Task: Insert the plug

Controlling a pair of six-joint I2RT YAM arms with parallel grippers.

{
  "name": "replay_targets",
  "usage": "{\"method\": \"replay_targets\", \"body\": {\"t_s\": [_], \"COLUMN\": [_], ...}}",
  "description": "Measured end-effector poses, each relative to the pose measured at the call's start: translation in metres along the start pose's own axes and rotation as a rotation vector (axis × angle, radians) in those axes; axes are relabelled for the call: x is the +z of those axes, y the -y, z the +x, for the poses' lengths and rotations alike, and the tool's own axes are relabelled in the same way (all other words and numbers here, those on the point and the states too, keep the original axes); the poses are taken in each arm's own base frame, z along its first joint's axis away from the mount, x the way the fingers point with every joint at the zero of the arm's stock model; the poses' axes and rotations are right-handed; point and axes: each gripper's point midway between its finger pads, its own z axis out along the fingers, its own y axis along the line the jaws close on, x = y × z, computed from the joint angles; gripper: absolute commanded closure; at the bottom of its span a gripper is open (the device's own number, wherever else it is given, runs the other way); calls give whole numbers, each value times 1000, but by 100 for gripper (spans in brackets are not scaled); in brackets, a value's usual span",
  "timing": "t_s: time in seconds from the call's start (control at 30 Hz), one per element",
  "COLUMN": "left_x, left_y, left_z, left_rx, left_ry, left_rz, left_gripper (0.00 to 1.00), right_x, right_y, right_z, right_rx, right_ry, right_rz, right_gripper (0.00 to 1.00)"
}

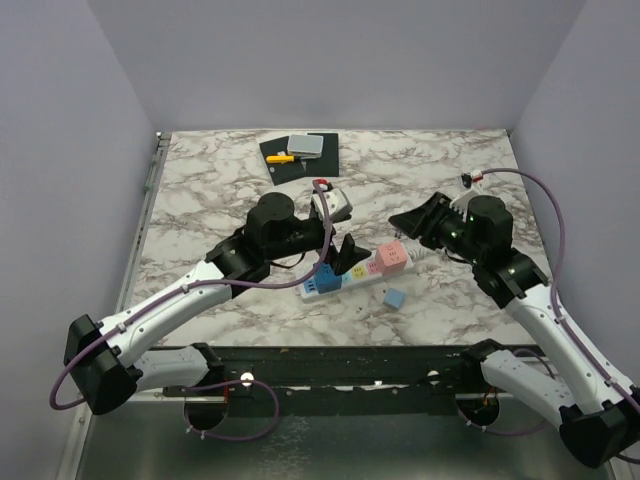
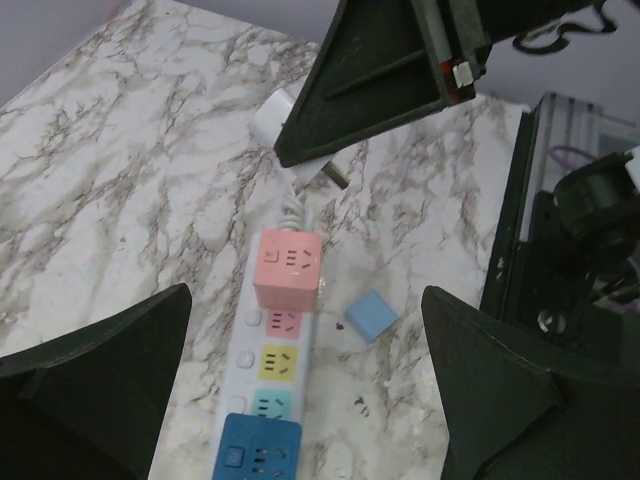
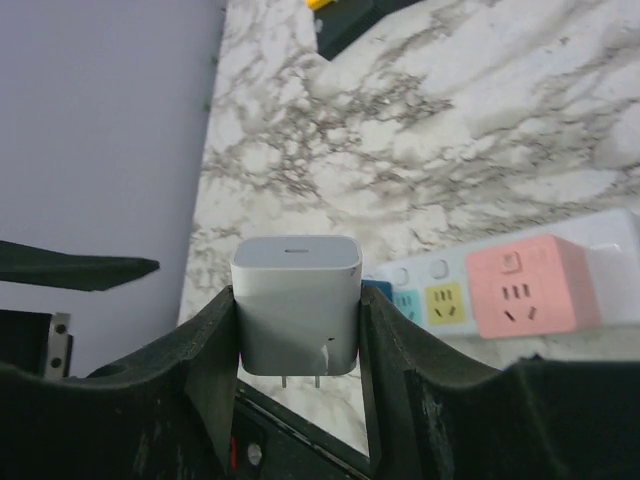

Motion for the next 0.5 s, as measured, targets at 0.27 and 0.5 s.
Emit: {"method": "replay_targets", "body": {"t_s": [0.27, 0.5], "left_x": [17, 27], "left_y": [4, -5], "left_z": [-22, -29], "left_rx": [-120, -81], "left_ry": [97, 137], "left_rz": [-47, -100], "left_gripper": [1, 1], "right_x": [16, 18], "right_y": [-54, -93], "right_z": [-18, -14], "right_rx": [154, 212], "right_ry": [52, 32], "right_rz": [-190, -309], "right_gripper": [84, 84]}}
